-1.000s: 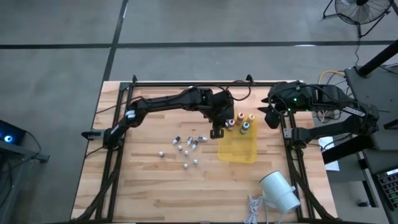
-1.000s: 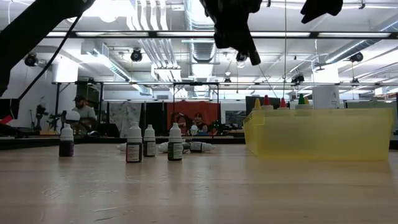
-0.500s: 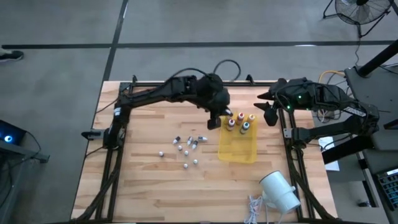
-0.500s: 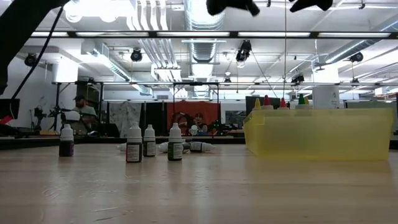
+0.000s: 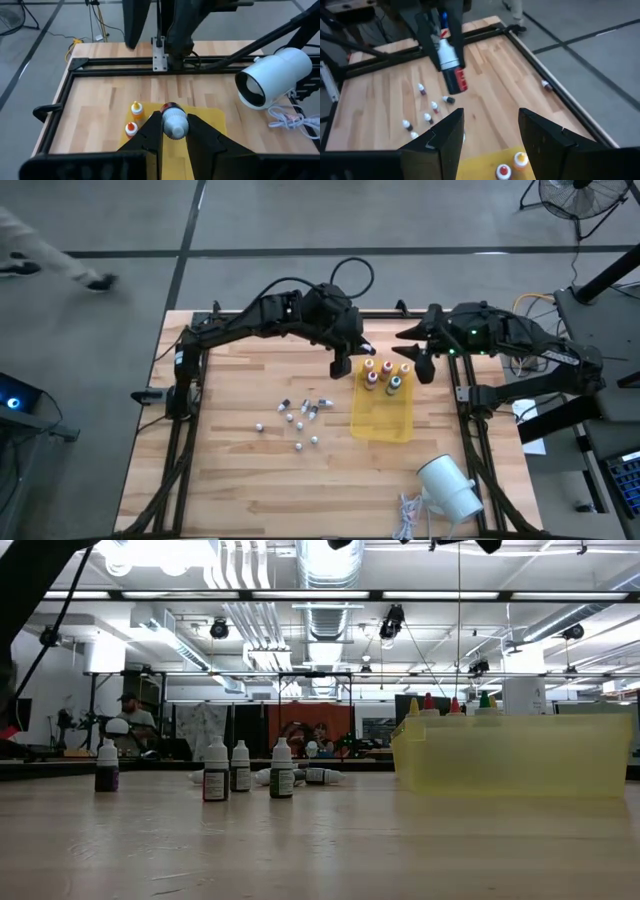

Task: Pick & Place food coloring
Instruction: Put the top small red food coloring bottle into the yellow bin

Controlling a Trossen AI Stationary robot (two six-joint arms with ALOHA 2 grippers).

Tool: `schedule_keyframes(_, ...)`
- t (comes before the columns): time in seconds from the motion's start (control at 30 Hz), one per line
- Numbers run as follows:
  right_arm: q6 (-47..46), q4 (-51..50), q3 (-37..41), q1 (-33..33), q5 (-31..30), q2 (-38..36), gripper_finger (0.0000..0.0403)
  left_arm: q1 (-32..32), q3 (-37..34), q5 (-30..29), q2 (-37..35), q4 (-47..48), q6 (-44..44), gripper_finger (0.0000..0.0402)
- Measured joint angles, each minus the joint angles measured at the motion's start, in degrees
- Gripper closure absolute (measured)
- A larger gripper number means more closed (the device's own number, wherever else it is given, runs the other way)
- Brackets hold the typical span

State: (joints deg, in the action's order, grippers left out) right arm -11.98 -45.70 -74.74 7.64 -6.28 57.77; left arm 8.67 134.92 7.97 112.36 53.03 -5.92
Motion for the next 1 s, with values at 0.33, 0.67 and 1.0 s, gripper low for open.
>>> schedule_keyframes(0.33, 0.9, 0.1, 0.0, 0.0, 1.4, 4.5, 0.0225, 0.0, 0.0, 0.0, 0.0, 0.0, 0.6, 0.0362)
schedule_keyframes(0.67, -1.0, 0.1, 0.0, 0.0, 3.8, 5.0, 0.0225, 0.0, 0.0, -0.1, 0.0, 0.1, 0.6, 0.0362)
schedule_keyframes(1.0, -1.3, 1.5, 0.0, 0.0, 3.7, 5.4, 0.0171, 0.0, 0.0, 0.0, 0.0, 0.1, 0.6, 0.0362)
